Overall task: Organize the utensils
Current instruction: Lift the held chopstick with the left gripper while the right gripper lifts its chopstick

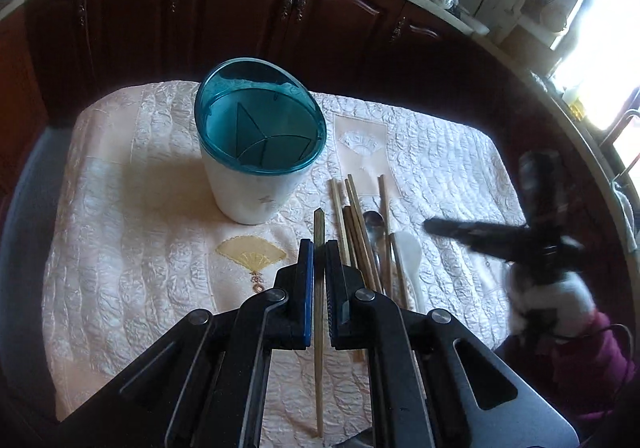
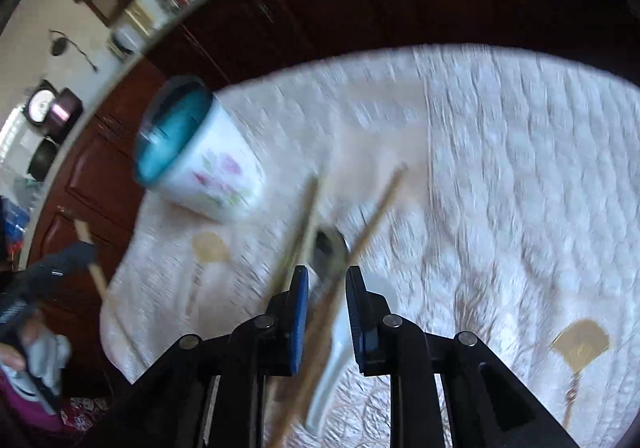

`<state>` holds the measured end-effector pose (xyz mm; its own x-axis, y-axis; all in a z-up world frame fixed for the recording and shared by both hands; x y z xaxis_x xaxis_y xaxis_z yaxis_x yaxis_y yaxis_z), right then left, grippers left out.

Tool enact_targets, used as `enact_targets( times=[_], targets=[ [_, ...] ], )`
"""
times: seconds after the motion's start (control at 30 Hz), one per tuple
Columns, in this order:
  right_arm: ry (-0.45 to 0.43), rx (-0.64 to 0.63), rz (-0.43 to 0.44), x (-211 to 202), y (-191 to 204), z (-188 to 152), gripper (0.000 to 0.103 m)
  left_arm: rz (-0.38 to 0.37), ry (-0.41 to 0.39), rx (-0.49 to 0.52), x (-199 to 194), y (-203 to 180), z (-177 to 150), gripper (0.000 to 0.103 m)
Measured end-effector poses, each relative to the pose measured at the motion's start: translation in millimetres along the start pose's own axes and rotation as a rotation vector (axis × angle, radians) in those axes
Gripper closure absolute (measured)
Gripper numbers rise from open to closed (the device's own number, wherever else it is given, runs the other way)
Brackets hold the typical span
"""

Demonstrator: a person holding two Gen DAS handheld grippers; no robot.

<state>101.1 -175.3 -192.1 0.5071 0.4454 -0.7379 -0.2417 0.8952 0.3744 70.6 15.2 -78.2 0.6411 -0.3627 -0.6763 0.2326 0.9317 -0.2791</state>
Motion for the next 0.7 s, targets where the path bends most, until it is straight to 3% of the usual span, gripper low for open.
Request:
enact_targets(
  times=[0.2,0.37,0.4,0.7],
  targets=[
    [0.096,0.006,-0.046,40.1,-12.2,-18.6,0.085,0.004,0.0,-0.005,1.5,-2.1,-3.6,0.099],
    [0.107,0.009,-0.014,54.4,-6.6,-20.6,0.086,0.003,-0.003,-0.005,1.8,-4.9,-2.6,0.099],
    [0.103,0.011,-0.009,52.7,-5.3,-21.0,0.091,0.002,-0.005,-0.003,1.1,-6.0,-2.1,0.099],
    [-0.017,-0.004,0.12,-19.7,14.6,-3.3,0.094,-0.048,-0.054,-0.015,-28.2,-8.3,13.0,0.099]
  ],
)
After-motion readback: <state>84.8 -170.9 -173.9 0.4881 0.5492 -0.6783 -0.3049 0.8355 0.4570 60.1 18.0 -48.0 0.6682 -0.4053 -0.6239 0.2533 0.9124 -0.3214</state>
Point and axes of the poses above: each gripper's, at about its wrist camera, not at the fingertips, and x roughly the way its jaws point, y to its left, z to its top, the point moved 6 cm from there along x, roughly the way its jaws point, and after that the axes turned 7 degrees about -y, right-handed, at the moved point
